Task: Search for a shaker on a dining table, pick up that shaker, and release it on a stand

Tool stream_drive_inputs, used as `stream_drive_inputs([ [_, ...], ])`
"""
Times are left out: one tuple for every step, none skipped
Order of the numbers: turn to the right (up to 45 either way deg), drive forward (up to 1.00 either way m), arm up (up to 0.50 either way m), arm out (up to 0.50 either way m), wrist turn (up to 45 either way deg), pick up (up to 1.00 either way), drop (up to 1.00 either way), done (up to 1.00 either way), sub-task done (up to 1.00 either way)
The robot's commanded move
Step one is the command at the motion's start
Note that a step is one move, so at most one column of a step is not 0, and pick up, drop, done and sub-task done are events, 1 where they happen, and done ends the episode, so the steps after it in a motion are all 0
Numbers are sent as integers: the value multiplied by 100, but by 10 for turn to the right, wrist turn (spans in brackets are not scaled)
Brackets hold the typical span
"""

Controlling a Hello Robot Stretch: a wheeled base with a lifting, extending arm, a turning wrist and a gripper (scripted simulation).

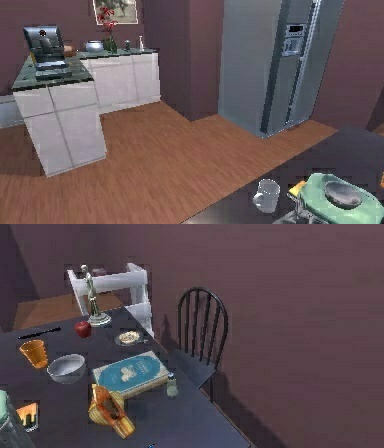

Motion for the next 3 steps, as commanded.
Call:
stream_drive_inputs([
  [0, 0, 34, 0, 0, 0, 0, 0, 0],
  [0, 0, 0, 36, 0, 0, 0, 0, 0],
  [0, 0, 0, 0, 450, 0, 0, 0, 0],
])
